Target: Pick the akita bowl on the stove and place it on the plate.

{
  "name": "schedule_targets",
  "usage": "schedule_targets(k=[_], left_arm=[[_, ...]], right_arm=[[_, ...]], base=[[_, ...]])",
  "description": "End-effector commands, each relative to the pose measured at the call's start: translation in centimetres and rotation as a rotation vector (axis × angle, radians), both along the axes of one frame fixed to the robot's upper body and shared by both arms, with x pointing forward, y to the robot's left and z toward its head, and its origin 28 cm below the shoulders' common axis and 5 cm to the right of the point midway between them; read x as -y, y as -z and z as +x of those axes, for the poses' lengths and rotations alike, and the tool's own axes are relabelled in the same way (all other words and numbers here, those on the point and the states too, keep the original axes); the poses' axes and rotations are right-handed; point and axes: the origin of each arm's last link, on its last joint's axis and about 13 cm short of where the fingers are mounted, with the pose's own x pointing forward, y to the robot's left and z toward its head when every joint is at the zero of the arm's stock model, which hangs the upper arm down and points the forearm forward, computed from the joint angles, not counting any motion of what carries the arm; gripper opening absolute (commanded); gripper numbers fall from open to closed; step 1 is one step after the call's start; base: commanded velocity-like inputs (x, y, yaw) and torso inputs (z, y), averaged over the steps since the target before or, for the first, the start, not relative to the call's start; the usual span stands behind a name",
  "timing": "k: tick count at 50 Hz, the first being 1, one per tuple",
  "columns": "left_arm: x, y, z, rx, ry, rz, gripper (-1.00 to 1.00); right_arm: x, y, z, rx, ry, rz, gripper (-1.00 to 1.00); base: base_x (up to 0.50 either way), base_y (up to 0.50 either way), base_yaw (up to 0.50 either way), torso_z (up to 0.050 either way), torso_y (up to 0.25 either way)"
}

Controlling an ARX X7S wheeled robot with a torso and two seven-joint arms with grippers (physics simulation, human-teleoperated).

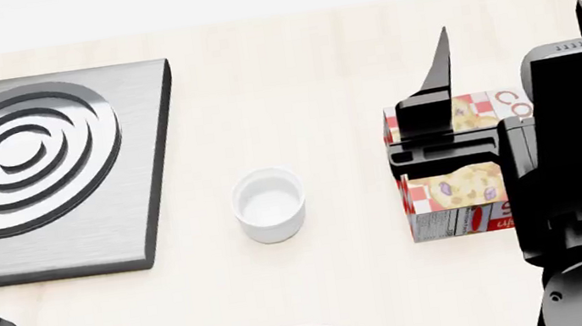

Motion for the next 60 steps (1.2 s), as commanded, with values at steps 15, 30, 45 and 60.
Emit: schedule_targets(k=[15, 30, 45, 60], left_arm=[[1.8, -1.1, -0.6, -0.032, -0.017, -0.221, 1.0], [2.3, -3.1, -0.6, -0.091, -0.076, -0.44, 1.0], [2.1, -5.6, -0.2, -0.116, -0.133, -0.628, 1.0], [1.1, -7.3, 0.7, -0.142, -0.229, -0.8, 1.0]], right_arm=[[0.0, 0.0, 0.0, -0.001, -0.003, -0.003, 1.0], [0.0, 0.1, 0.0, -0.001, -0.005, -0.005, 1.0], [0.0, 0.1, 0.0, -0.001, -0.005, -0.005, 1.0], [-0.1, 0.0, -0.1, -0.002, -0.007, -0.008, 1.0]], base=[[0.0, 0.0, 0.0, 0.0, 0.0], [0.0, 0.0, 0.0, 0.0, 0.0], [0.0, 0.0, 0.0, 0.0, 0.0], [0.0, 0.0, 0.0, 0.0, 0.0]])
